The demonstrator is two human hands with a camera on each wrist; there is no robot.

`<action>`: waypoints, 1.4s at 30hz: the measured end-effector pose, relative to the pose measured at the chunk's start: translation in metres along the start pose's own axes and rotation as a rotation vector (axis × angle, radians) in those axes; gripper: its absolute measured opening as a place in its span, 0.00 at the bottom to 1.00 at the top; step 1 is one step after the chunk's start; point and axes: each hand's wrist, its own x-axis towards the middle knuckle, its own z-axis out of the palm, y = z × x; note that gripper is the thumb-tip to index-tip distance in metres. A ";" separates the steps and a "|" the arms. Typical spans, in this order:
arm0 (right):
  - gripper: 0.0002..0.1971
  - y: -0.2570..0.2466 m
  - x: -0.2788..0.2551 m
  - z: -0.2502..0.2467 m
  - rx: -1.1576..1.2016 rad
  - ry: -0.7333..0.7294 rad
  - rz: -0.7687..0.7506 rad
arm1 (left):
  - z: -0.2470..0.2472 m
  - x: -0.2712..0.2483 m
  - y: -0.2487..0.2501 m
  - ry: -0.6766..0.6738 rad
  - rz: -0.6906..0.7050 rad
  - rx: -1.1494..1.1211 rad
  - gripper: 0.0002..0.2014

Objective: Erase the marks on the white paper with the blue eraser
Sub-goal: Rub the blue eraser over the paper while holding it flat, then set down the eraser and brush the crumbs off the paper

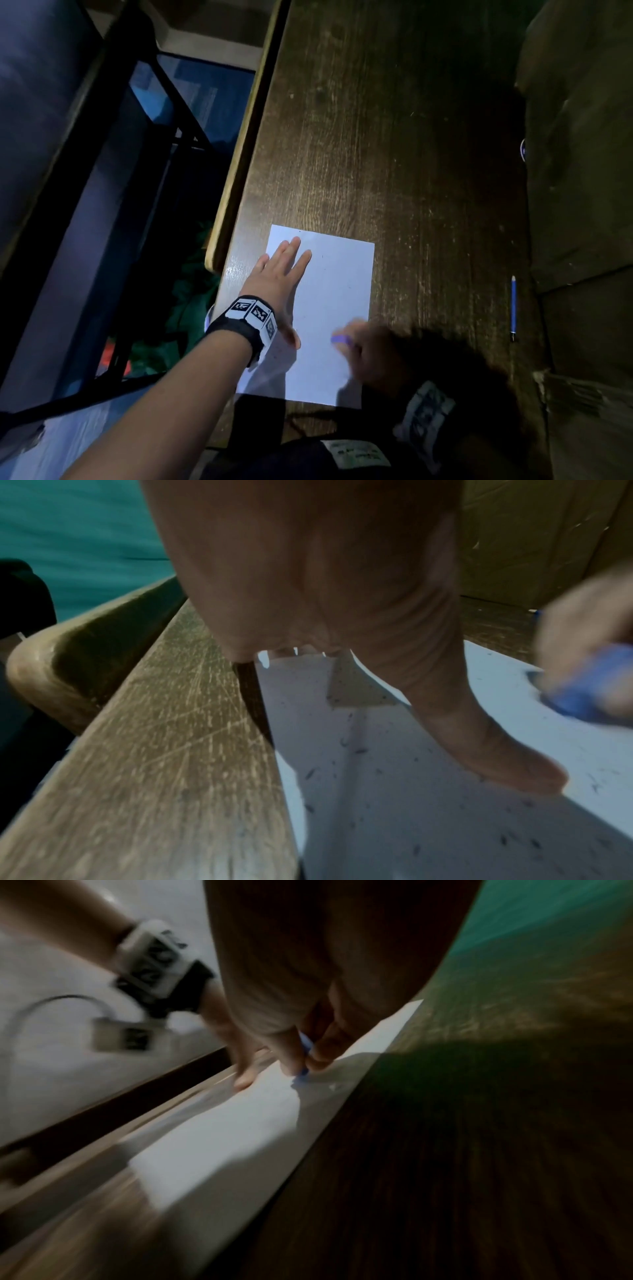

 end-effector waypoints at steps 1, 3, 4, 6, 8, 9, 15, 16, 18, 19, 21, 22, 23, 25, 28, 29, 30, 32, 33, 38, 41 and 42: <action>0.02 0.006 0.017 -0.009 0.019 0.121 0.090 | 0.000 0.000 0.000 -0.002 -0.001 0.007 0.85; 0.06 0.023 0.053 -0.036 0.119 0.342 0.310 | -0.002 -0.001 0.002 -0.006 -0.003 0.019 0.83; 0.09 0.032 0.069 -0.052 0.173 0.407 0.414 | -0.004 -0.002 0.004 -0.006 -0.004 0.029 0.82; 0.11 0.051 0.089 -0.079 0.141 0.475 0.503 | -0.008 -0.004 0.006 -0.018 0.000 0.060 0.81; 0.10 0.064 0.096 -0.096 0.034 0.490 0.519 | -0.011 -0.005 0.008 -0.042 0.019 0.098 0.80; 0.11 0.068 0.096 -0.100 -0.019 0.483 0.531 | -0.012 -0.006 0.009 -0.051 0.032 0.123 0.80; 0.12 0.047 0.074 -0.086 -0.318 0.496 0.405 | -0.013 -0.020 0.015 -0.159 0.191 0.369 0.80; 0.13 0.038 0.073 -0.077 -0.262 0.415 0.341 | -0.014 -0.022 0.015 -0.179 0.227 0.412 0.79; 0.19 0.017 0.069 -0.055 -0.205 0.215 0.319 | -0.015 -0.026 0.012 -0.215 0.303 0.470 0.73; 0.22 0.008 0.066 -0.044 -0.226 0.162 0.349 | -0.015 -0.027 0.010 -0.219 0.342 0.497 0.68; 0.27 -0.007 0.059 -0.024 -0.248 0.152 0.418 | -0.014 -0.029 0.005 -0.181 0.421 0.569 0.57; 0.26 -0.013 0.054 -0.016 -0.234 0.165 0.448 | -0.012 -0.031 0.002 -0.163 0.454 0.596 0.53; 0.23 -0.017 0.049 -0.008 -0.214 0.179 0.475 | -0.010 -0.033 -0.001 -0.153 0.478 0.610 0.50; 0.17 -0.023 0.039 0.001 -0.178 0.211 0.528 | -0.007 -0.037 -0.005 -0.143 0.517 0.622 0.46; 0.12 -0.032 0.025 0.009 -0.142 0.232 0.605 | -0.001 -0.046 -0.006 -0.127 0.541 0.621 0.42; 0.10 -0.033 0.021 0.012 -0.107 0.235 0.643 | 0.001 -0.049 -0.006 -0.119 0.545 0.616 0.40; 0.09 -0.034 0.017 0.014 -0.051 0.238 0.689 | 0.004 -0.052 -0.006 -0.106 0.548 0.605 0.39; 0.08 -0.037 0.008 0.017 0.103 0.252 0.773 | 0.008 -0.058 -0.007 -0.063 0.533 0.554 0.35; 0.08 -0.036 0.000 0.018 0.163 0.261 0.805 | 0.010 -0.061 -0.006 -0.029 0.519 0.518 0.32; 0.08 -0.033 -0.050 0.029 0.231 0.289 0.907 | 0.031 -0.074 0.017 0.140 0.411 0.224 0.23; 0.11 -0.034 -0.064 0.032 0.205 0.311 0.876 | 0.056 -0.077 0.051 0.185 0.351 0.074 0.29; 0.11 -0.036 -0.066 0.034 0.204 0.323 0.874 | 0.065 -0.077 0.064 0.179 0.322 0.046 0.30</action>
